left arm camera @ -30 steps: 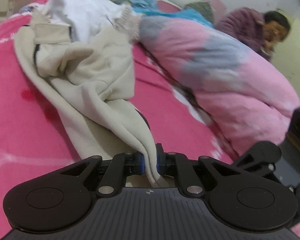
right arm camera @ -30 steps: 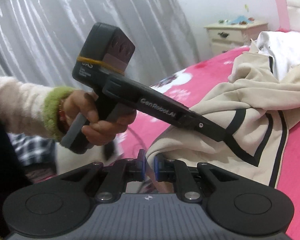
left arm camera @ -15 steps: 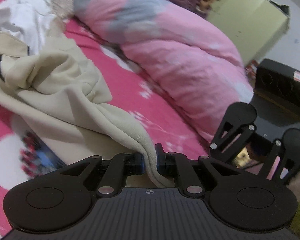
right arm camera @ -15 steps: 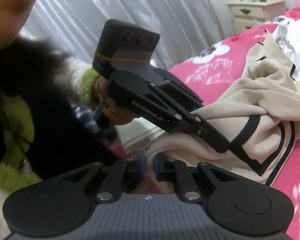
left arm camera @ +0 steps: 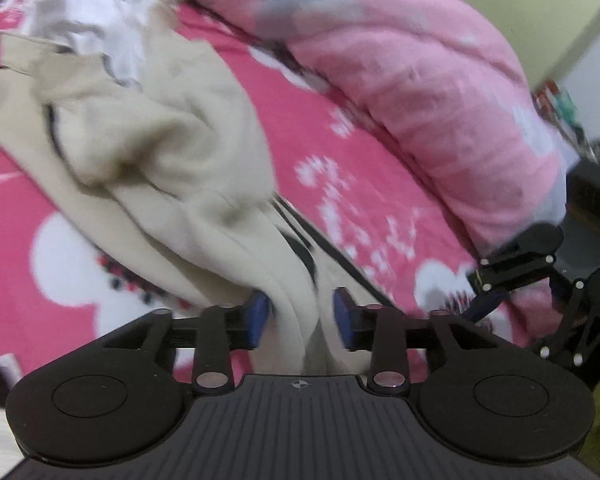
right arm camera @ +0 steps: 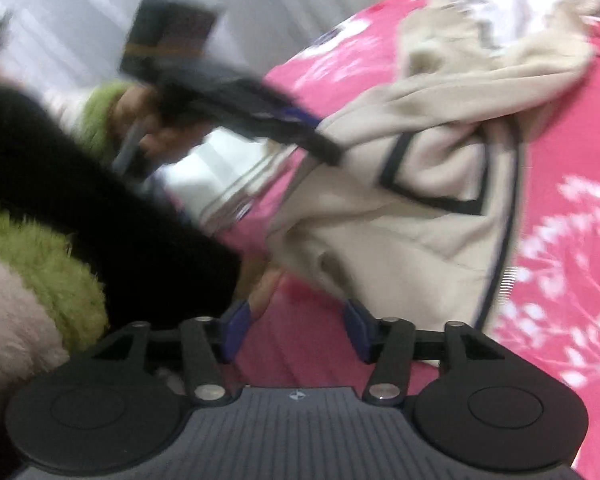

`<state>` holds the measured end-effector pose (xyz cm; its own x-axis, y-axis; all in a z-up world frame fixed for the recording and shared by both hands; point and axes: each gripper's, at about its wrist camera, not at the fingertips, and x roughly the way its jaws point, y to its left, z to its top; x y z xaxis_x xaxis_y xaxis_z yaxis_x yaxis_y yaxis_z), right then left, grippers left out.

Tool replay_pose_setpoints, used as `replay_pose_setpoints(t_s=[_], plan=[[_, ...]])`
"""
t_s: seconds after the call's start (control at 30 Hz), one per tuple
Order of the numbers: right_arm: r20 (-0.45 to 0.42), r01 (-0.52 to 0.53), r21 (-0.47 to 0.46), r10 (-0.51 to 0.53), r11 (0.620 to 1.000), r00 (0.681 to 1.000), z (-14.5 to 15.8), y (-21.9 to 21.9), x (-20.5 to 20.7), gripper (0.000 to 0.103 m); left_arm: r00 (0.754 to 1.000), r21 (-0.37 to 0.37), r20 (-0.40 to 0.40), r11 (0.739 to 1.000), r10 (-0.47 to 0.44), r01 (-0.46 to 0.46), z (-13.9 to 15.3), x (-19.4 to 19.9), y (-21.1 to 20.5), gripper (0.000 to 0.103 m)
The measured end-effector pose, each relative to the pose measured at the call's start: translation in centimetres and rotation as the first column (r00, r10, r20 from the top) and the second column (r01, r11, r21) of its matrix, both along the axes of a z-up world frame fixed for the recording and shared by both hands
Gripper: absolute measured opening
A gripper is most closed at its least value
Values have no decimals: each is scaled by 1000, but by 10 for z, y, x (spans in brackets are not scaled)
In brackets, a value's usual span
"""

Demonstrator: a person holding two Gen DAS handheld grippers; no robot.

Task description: Fold clothes

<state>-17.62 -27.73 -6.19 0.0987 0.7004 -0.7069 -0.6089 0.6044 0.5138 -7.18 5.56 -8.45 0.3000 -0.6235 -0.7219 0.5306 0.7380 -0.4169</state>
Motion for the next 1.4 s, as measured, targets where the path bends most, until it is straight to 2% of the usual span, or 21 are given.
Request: replay_pose_setpoints(t_s=[0.03, 0.1, 0.17, 0.27, 0.33, 0.43, 0.53, 0.6, 0.7, 0.73, 0.77, 0.8, 0.83, 0.87, 0.93, 1.0, 1.07, 1.17, 1.23, 1.3, 1.4], plan=[[6, 51, 16, -51, 999, 999, 3, -8, 8, 59, 999, -18, 26, 999, 39, -38, 5, 5, 3, 56], [13, 171, 50, -172, 984, 985, 7, -16, 33, 68, 993, -45, 74, 995, 94, -91, 14, 15, 7, 66], [3, 295, 83, -297, 952, 955, 8, -27, 60, 74, 985, -42, 120, 992, 120, -116, 17, 28, 3, 68], [-60, 467, 114, -463, 877, 884, -4, -33, 108, 75, 967, -4, 174, 982, 186, -188, 14, 60, -7, 70], [-120, 546, 121, -534, 829, 837, -14, -32, 141, 75, 950, -4, 150, 961, 275, -278, 8, 87, -6, 70], [-187, 612, 97, -590, 785, 786, -32, -21, 199, 75, 898, -14, 134, 907, 420, -422, -4, 126, 5, 70], [-257, 681, 74, -646, 729, 719, -55, -15, 256, 75, 856, 7, 152, 866, 493, -500, -22, 159, 12, 73], [-282, 720, 57, -680, 692, 677, -72, -6, 288, 76, 834, 54, 159, 839, 529, -542, -38, 175, 14, 73], [-298, 730, 40, -689, 683, 661, -97, 3, 328, 75, 822, 143, 134, 810, 554, -569, -63, 193, 14, 71], [-288, 730, 35, -693, 682, 661, -103, 7, 336, 74, 821, 162, 120, 804, 559, -572, -71, 197, 14, 68], [-265, 731, 30, -699, 682, 664, -107, 10, 341, 68, 820, 170, 104, 802, 563, -573, -78, 198, 15, 64], [-246, 728, 28, -701, 685, 670, -109, 14, 341, 48, 819, 167, 85, 802, 568, -573, -84, 198, 16, 51], [-233, 723, 32, -698, 690, 677, -109, 17, 337, 31, 816, 159, 72, 801, 574, -577, -87, 196, 19, 46], [-228, 723, 47, -697, 690, 680, -109, 17, 334, 10, 811, 150, 68, 798, 581, -584, -88, 194, 21, 43], [-198, 695, 107, -670, 711, 716, -98, 15, 317, 7, 803, 117, 54, 795, 593, -595, -85, 189, 28, 36], [-163, 649, 162, -629, 743, 761, -84, 12, 298, 7, 799, 81, 42, 795, 600, -601, -77, 183, 37, 36], [-181, 592, 182, -566, 785, 805, -69, 7, 271, 7, 802, 49, 31, 800, 597, -597, -70, 179, 46, 38], [-222, 515, 182, -476, 837, 851, -55, 12, 227, 7, 804, 9, 22, 804, 594, -594, -61, 174, 55, 51], [-250, 459, 172, -412, 872, 876, -46, 22, 190, 7, 806, -12, 15, 806, 591, -591, -56, 173, 58, 67], [-268, 392, 176, -339, 903, 902, -42, 32, 156, 7, 808, -15, 19, 808, 589, -588, -54, 175, 55, 72], [-267, 244, 194, -188, 950, 945, -36, 56, 107, 7, 822, 4, 27, 822, 569, -569, -56, 182, 45, 91]])
